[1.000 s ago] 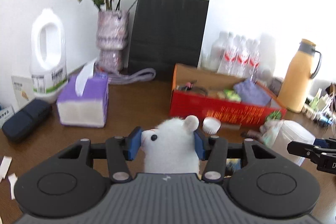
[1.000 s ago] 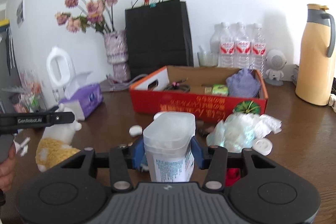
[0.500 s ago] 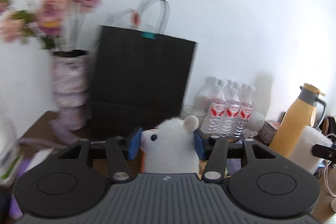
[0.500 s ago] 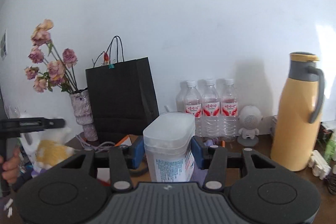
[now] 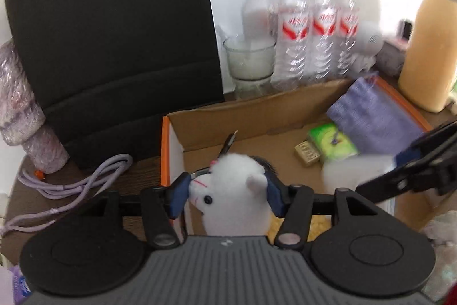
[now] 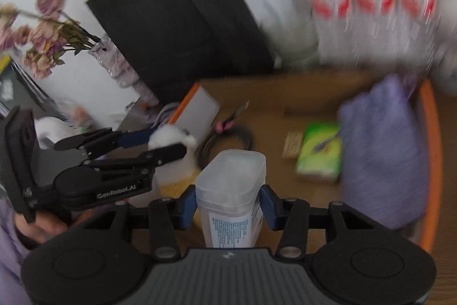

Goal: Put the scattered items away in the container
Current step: 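Carry the plush sheep and white tub into the box and open both tools, then grasp the red rose with the right tool while the left tool grasps the blue-white packet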

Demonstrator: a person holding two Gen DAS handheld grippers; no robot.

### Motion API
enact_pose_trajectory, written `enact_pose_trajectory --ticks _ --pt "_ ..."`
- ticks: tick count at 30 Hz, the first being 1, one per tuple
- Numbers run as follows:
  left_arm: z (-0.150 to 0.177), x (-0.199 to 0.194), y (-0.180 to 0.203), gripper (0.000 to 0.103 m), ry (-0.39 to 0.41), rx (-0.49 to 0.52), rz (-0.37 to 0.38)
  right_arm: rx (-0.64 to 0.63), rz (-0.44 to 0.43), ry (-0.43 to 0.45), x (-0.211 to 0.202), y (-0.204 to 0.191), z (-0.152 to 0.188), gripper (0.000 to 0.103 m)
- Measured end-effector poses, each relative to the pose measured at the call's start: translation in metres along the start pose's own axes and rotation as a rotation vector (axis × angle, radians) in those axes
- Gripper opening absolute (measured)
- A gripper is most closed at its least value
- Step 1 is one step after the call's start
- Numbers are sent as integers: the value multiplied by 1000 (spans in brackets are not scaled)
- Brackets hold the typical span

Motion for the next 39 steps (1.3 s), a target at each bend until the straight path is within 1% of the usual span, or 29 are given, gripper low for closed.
enact_pose_trajectory --ticks 2,3,4,6,7,8,10,11,13,15,16,17,18,19,20,22,23,25,26,27,28,31,32,34,35,36,37,38,39 --pt "2 19 9 57 -51 43 -14 97 -49 -24 16 20 -6 44" --pt "6 30 13 57 -92 47 -2 122 -42 -25 20 27 -9 43" --pt "12 39 16 57 -111 52 -1 102 0 -19 22 28 -11 42" --pt "18 41 19 57 -89 90 -11 -35 120 -22 27 18 -8 43" --pt "19 37 19 57 -83 100 1 -96 155 -34 31 13 -5 42" --pt "20 34 17 57 -86 99 16 -142 166 -49 34 7 -1 42" --pt "23 26 11 57 -92 85 46 -194 141 -74 38 -3 6 42" --pt "24 24 6 58 -100 65 57 -176 118 -86 40 -5 7 42" --pt "29 20 0 57 -107 41 61 -95 71 -84 40 -6 9 42" --pt "34 14 -1 58 -109 48 37 18 -24 -61 35 -4 13 41" --pt "36 11 -1 60 -111 41 28 56 -54 -61 35 -4 17 41" --pt "35 9 -2 62 -105 23 22 67 -42 -65 36 -6 22 42" --pt "34 5 -5 62 -91 -4 20 52 3 -75 38 -9 27 44" --pt "31 0 -9 63 -76 -32 23 22 54 -88 39 -13 32 59" --pt "28 -7 -13 63 -63 -61 28 -9 99 -91 37 -17 35 68" --pt "22 -22 -19 71 -40 -101 36 -48 157 -71 26 -25 35 69" --pt "18 -30 -21 72 -28 -111 38 -56 171 -63 18 -29 33 69" --pt "13 -42 -24 82 -18 -133 27 -64 199 -33 -3 -38 29 68" --pt "11 -46 -24 84 -19 -151 21 -74 221 -18 -14 -43 26 71" --pt "10 -49 -26 91 -24 -177 19 -84 247 -4 -23 -47 22 74" --pt "9 -50 -28 97 -41 -208 26 -92 277 7 -32 -51 19 79" --pt "14 -55 -31 98 -112 -299 84 -125 376 30 -52 -59 17 80" --pt "16 -59 -31 98 -115 -317 86 -146 409 39 -59 -63 20 80" --pt "20 -74 -29 98 -74 -328 32 -194 459 75 -68 -73 29 81" --pt "23 -84 -27 98 -39 -319 -23 -220 475 101 -73 -78 34 81" --pt "25 -98 -24 98 27 -306 -94 -247 488 144 -77 -82 40 81" --pt "28 -116 -20 98 136 -293 -170 -277 491 213 -82 -86 48 81" --pt "35 -135 -15 101 264 -277 -222 -311 482 305 -89 -90 56 81" --pt "44 -154 -8 103 395 -260 -250 -345 471 412 -97 -95 67 81"
Point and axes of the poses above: each gripper's, at about its wrist camera, not at the fingertips, and x roughly the way its jaws point, y to its right, z to its underside, the point moved 2 cm from there along x, roughly the way its jaws point, and after that the axes turned 7 degrees about y, right-handed, at the moved point
